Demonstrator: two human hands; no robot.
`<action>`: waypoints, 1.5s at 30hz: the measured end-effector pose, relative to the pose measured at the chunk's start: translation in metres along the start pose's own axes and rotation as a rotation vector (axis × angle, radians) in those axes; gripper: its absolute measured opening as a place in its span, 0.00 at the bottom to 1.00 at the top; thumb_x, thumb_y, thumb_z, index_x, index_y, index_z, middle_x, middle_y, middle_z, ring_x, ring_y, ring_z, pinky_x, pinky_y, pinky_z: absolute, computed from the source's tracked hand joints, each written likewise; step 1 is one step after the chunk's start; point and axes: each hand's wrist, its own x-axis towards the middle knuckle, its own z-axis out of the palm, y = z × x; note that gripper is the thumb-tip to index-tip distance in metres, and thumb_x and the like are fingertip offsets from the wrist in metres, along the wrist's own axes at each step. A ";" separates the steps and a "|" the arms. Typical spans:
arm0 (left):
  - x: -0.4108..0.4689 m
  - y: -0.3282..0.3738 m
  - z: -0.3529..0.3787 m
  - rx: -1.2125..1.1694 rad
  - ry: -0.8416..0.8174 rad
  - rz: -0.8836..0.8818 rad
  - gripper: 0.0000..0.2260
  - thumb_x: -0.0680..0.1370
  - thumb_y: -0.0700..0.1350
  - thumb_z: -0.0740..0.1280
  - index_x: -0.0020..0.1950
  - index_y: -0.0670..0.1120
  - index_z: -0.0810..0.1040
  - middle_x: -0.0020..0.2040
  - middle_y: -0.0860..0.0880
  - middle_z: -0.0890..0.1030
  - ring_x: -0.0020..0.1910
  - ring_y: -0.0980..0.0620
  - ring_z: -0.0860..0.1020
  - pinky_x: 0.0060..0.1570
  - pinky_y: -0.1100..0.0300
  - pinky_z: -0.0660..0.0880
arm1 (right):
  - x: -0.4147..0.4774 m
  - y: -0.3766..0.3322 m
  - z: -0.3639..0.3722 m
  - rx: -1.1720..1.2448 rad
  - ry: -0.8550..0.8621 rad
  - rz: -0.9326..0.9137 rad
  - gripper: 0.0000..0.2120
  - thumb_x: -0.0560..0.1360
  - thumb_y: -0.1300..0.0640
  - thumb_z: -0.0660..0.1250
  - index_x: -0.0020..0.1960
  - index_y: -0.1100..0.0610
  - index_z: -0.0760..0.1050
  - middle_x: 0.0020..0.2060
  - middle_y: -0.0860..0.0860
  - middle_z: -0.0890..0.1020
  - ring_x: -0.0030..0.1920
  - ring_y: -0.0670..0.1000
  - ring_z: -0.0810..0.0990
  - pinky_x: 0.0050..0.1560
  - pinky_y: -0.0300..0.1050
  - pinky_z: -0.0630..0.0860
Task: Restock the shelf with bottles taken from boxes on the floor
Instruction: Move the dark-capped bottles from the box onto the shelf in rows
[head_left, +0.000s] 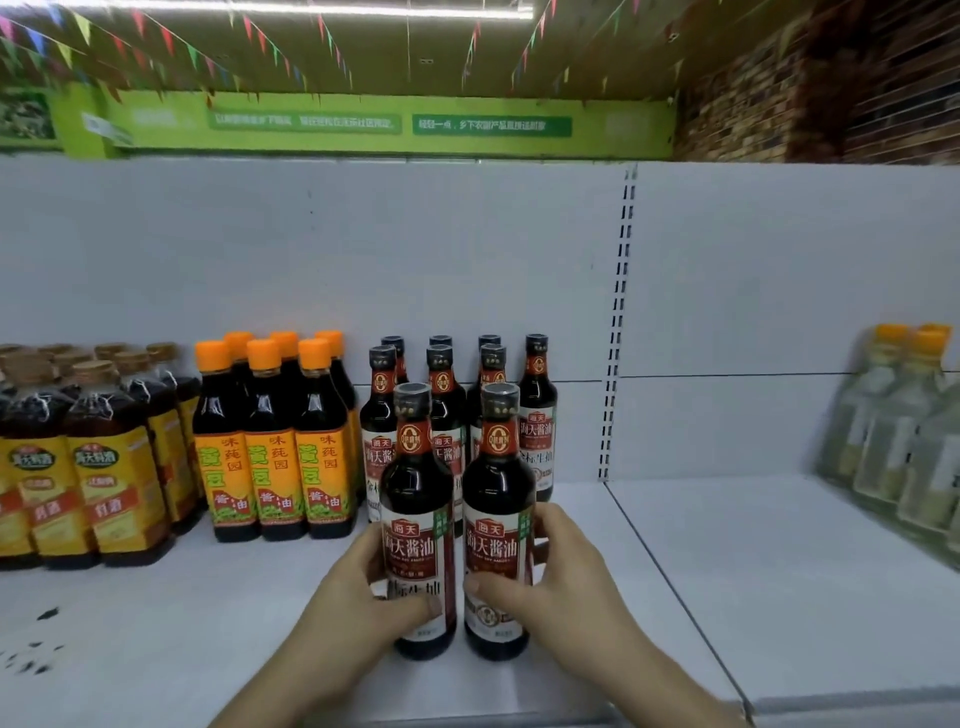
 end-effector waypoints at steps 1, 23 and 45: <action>0.000 -0.001 0.001 0.000 0.003 0.006 0.29 0.69 0.36 0.80 0.64 0.57 0.76 0.55 0.60 0.85 0.56 0.63 0.81 0.58 0.58 0.78 | 0.000 0.001 0.000 -0.001 -0.001 -0.002 0.30 0.66 0.44 0.81 0.63 0.40 0.71 0.55 0.37 0.81 0.52 0.30 0.77 0.47 0.31 0.75; -0.004 -0.004 0.021 -0.005 0.093 0.034 0.27 0.70 0.47 0.81 0.59 0.66 0.71 0.58 0.66 0.80 0.56 0.66 0.78 0.58 0.60 0.74 | 0.030 0.020 -0.016 -0.054 0.047 -0.016 0.22 0.71 0.52 0.79 0.55 0.38 0.70 0.53 0.38 0.79 0.49 0.30 0.78 0.48 0.29 0.75; -0.001 -0.012 0.023 0.009 0.119 0.033 0.28 0.70 0.49 0.81 0.66 0.61 0.73 0.59 0.64 0.82 0.58 0.64 0.79 0.64 0.57 0.76 | 0.093 0.055 -0.034 -0.074 0.159 0.083 0.24 0.73 0.52 0.79 0.66 0.48 0.75 0.55 0.43 0.82 0.54 0.46 0.81 0.52 0.42 0.76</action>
